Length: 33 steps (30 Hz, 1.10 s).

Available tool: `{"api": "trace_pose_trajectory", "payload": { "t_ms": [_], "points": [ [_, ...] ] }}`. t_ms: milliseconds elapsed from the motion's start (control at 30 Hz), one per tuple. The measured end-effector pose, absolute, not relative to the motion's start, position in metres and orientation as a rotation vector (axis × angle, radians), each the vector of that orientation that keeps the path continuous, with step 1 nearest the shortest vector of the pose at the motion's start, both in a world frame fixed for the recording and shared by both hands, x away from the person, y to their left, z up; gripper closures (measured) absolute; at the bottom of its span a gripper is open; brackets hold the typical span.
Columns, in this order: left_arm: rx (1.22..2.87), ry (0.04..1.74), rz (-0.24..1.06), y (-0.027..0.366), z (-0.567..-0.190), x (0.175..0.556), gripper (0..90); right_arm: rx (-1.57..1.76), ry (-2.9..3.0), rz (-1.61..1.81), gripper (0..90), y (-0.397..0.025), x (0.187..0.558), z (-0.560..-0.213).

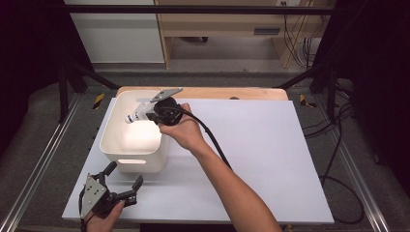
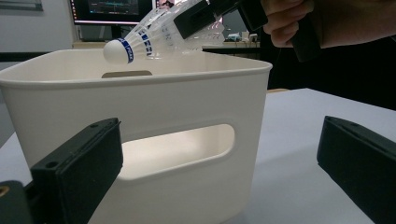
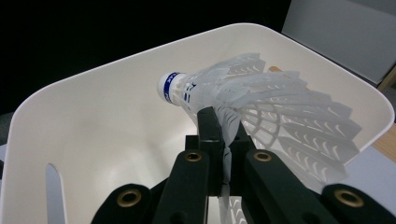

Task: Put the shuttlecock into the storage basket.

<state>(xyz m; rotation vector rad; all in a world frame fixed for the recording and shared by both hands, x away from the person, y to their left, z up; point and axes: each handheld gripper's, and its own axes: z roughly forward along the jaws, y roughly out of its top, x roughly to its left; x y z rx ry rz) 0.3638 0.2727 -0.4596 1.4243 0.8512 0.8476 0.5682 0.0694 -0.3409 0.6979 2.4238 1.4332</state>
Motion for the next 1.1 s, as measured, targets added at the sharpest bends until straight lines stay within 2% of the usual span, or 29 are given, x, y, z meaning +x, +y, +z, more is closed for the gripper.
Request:
{"api": "trace_pose_trajectory", "payload": {
  "t_ms": [1100],
  "points": [
    [1.428, 0.849, 0.85, 0.273, -0.46, 0.364, 0.5, 0.692, 2.464, 1.413, 89.6, 0.078, 0.569, -0.353]
  ]
}}
